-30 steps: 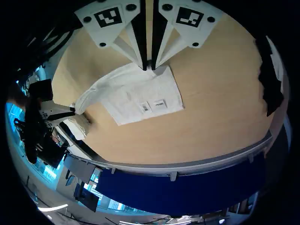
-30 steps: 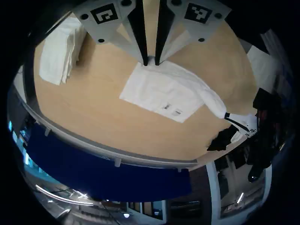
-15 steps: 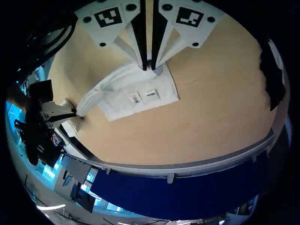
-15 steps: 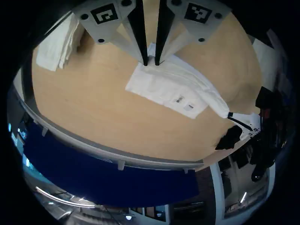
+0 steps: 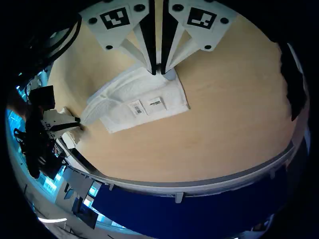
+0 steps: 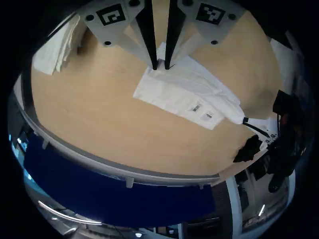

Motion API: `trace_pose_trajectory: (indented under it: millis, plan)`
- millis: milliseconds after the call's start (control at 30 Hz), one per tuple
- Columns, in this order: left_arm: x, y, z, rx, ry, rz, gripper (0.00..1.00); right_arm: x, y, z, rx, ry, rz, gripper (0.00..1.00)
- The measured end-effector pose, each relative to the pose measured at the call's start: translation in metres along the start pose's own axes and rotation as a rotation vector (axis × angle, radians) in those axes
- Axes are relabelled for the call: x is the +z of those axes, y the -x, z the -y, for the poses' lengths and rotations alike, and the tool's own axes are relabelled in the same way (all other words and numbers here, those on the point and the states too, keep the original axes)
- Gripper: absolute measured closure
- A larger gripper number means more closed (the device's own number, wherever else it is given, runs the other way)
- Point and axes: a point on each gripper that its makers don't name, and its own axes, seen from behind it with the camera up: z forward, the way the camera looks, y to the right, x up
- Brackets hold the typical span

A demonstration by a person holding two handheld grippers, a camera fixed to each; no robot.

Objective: Fold towel

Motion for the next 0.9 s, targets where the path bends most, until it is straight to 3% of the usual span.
trace_pose_trajectory:
  millis: [567,900]
  plan:
    - [0.037,-0.011,0.022,-0.029,-0.017,0.001,0.92,0.036,0.005,-0.013,0.043,0.020,0.032,0.86]
    - [0.052,-0.019,0.030,-0.030,-0.041,-0.004,0.86,0.051,0.007,-0.025,0.033,0.081,0.039,0.76]
